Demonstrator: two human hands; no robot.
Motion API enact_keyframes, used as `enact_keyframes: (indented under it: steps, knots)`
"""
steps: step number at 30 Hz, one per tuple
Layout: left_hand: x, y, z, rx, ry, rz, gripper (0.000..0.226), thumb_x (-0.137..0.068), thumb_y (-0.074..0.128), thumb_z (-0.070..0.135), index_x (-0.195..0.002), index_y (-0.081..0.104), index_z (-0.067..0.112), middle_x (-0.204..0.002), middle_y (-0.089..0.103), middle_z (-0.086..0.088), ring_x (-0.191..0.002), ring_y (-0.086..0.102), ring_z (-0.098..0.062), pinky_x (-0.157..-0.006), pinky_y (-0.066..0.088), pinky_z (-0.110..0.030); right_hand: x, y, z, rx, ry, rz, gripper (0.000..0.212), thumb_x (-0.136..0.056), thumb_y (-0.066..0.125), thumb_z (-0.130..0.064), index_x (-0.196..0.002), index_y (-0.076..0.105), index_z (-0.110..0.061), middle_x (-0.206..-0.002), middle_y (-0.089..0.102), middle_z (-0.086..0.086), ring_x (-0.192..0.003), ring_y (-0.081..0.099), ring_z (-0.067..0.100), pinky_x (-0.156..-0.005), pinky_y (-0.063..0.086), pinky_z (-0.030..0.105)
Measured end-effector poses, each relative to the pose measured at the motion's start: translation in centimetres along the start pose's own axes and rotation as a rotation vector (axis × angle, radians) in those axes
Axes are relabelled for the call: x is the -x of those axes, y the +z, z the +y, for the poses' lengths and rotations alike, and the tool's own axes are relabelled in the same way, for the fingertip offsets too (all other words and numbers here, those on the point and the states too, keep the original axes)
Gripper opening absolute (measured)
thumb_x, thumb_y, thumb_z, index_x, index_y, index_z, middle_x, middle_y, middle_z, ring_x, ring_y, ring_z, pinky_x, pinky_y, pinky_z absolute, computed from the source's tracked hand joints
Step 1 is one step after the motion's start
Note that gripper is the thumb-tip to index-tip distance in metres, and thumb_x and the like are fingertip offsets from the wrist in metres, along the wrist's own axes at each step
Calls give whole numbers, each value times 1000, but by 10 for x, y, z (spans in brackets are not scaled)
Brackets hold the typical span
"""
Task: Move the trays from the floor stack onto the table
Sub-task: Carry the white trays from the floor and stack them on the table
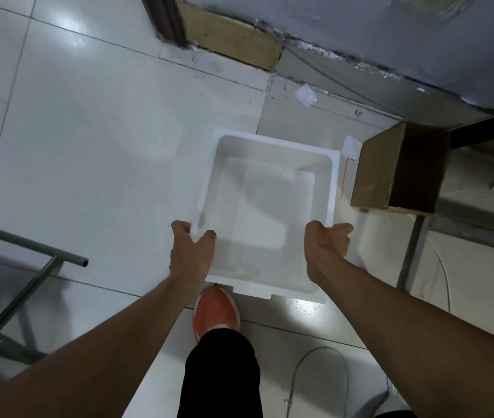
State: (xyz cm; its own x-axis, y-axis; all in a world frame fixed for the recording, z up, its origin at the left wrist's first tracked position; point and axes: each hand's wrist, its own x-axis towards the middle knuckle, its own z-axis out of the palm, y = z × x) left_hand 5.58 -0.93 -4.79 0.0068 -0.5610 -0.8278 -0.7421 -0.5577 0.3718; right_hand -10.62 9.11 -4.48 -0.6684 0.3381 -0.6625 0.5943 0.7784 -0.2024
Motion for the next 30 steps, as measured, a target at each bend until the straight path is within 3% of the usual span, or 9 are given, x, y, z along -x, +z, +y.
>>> enact_keyframes:
  steps: [2, 4, 9, 12, 16, 20, 24, 26, 30]
  knots:
    - [13, -4, 7, -46, -10, 72, 39, -81, 54, 32, -114, 36, 20, -106, 58, -8, -99, 57, -32, -97, 44, -50, 13, -10, -6, 35, -23, 18, 40, -86, 46, -10, -124, 36, -8, -132, 45, 10, -120, 44, 31, -95, 38, 40]
    - [32, -13, 22, -128, 12, 184, 38, -84, 54, 30, -117, 40, 18, -113, 57, -10, -108, 53, -34, -102, 38, -52, 31, -25, -15, 64, -65, 18, 40, -85, 47, -11, -124, 37, -8, -132, 46, 12, -122, 45, 33, -102, 40, 46]
    - [97, -75, 92, -129, 193, 416, 26, -92, 49, 29, -110, 49, 12, -107, 57, -14, -104, 53, -34, -88, 47, -47, 101, -81, -65, 118, -271, -20, 49, -91, 43, -5, -139, 31, -8, -140, 44, 13, -124, 50, 34, -98, 46, 42]
    - [149, -130, 144, -236, 345, 468, 28, -95, 43, 41, -99, 45, 13, -89, 59, -9, -81, 59, -31, -73, 50, -40, 158, -135, -109, 183, -425, -42, 45, -96, 41, -10, -138, 29, -13, -127, 54, 13, -110, 58, 34, -82, 45, 37]
    - [227, -197, 205, -323, 526, 464, 42, -95, 36, 51, -84, 45, 11, -69, 56, -7, -63, 56, -30, -58, 44, -34, 229, -220, -155, 210, -604, -43, 31, -100, 37, -20, -130, 32, -13, -107, 65, 18, -92, 63, 34, -72, 49, 37]
    - [310, -237, 250, -276, 669, 478, 45, -96, 38, 48, -69, 37, 12, -58, 49, -7, -53, 49, -26, -48, 35, -30, 282, -304, -178, 246, -706, -76, 28, -100, 35, -21, -127, 29, -15, -111, 62, 15, -88, 60, 31, -65, 45, 35]
    - [397, -250, 263, -245, 714, 507, 38, -96, 40, 45, -75, 43, 14, -64, 58, -11, -67, 60, -35, -58, 39, -33, 319, -385, -181, 274, -878, -89, 37, -97, 38, -15, -132, 26, -13, -114, 63, 15, -80, 54, 25, -67, 41, 33]
    - [431, -247, 262, -250, 724, 504, 34, -96, 41, 43, -81, 47, 14, -75, 66, -17, -76, 65, -38, -62, 44, -34, 330, -424, -177, 228, -889, -118, 28, -100, 34, -19, -127, 28, -15, -115, 65, 10, -80, 58, 24, -68, 45, 34]
    - [497, -217, 269, -244, 757, 428, 37, -96, 38, 44, -71, 38, 18, -61, 57, -8, -58, 59, -28, -58, 50, -37, 324, -492, -163, 275, -932, -43, 42, -101, 36, -30, -139, 24, -18, -110, 67, 8, -90, 68, 24, -81, 57, 42]
